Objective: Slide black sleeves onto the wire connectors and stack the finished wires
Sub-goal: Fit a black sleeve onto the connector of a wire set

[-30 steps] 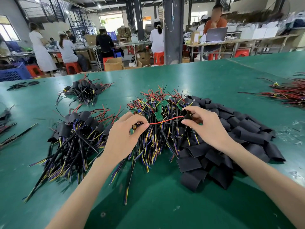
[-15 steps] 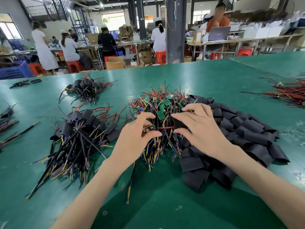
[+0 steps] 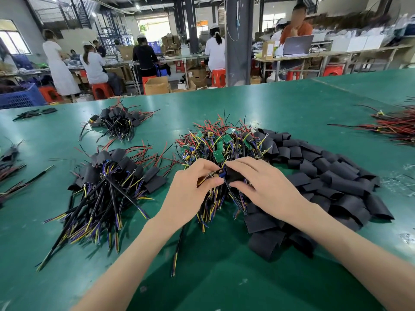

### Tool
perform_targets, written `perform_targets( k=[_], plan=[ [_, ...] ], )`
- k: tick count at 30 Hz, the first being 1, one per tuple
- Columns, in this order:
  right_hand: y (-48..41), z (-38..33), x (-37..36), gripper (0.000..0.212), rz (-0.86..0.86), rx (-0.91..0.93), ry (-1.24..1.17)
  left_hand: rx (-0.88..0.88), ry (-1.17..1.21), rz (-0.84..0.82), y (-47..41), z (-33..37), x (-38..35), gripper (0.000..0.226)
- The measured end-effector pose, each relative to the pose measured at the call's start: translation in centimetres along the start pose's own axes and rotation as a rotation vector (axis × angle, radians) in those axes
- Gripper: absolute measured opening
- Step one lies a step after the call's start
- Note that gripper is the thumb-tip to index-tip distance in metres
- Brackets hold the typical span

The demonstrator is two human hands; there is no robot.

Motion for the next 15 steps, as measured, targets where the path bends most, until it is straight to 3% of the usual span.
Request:
perform_targets(
  k=[5,15],
  plan=[
    [-0.03,0.41,-0.06,0.037,0.005,-0.062,-0.136,0.041,0.110,0.005,-0.06,-0.06,0.16,0.014],
    [0.08,0.14,0.01,0.040,0.024,-0.026,-0.125,0.069,0.169,-0.021,-0.02,0.03,0.00,0.012]
  ],
)
Point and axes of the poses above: each hand's wrist, its own y-axis away from the middle knuckle, its own x-axis out of the back of the hand, z = x × y, the point moved 7 cm from there along -y, towards the middle knuckle, and after that the axes turned 2 degrees about -z, right-handed, at the moved point
